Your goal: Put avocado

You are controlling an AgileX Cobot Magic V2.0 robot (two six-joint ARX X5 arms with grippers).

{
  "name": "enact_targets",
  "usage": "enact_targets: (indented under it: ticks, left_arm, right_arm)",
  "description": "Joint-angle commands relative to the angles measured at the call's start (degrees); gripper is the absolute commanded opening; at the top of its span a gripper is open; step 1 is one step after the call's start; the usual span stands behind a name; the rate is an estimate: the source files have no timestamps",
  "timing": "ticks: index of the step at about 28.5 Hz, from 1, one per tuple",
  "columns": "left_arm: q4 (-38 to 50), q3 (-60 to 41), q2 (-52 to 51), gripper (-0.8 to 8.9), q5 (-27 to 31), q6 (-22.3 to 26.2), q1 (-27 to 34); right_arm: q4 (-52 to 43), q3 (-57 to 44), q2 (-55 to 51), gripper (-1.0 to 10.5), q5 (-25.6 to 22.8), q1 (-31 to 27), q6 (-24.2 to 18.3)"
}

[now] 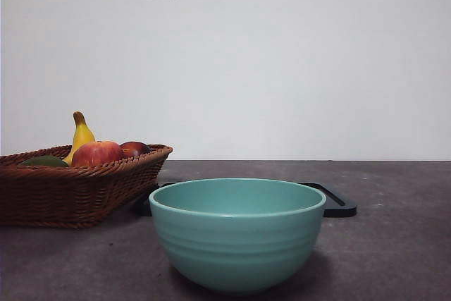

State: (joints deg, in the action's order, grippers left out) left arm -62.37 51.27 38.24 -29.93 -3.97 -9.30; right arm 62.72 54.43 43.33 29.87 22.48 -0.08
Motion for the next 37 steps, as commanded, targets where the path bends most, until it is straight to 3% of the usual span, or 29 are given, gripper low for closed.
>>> enact_targets:
  ticks: [1, 11, 30, 37]
  left_arm:
    - [1.4, 1.2, 0.4, 3.75, 0.6, -0.2, -0.2]
    - [8.9, 3.1, 8.2, 3.74, 8.1, -1.5, -0.2]
    - [20.8, 9.5, 36.9, 3.73, 26.8, -1.0, -4.9]
    - [25.1, 9.5, 44.5, 3.73, 29.6, -1.0, -6.3]
  right_arm:
    - [-0.5, 1.1, 0.4, 3.5, 0.1, 0.3, -0.5]
    - [-0.5, 1.1, 0.4, 3.5, 0.1, 0.3, -0.4]
    - [-0.5, 1.1, 0.4, 3.5, 0.1, 0.3, -0.4]
    - [-0.5, 1.1, 0.4, 3.5, 0.1, 0.3, -0.4]
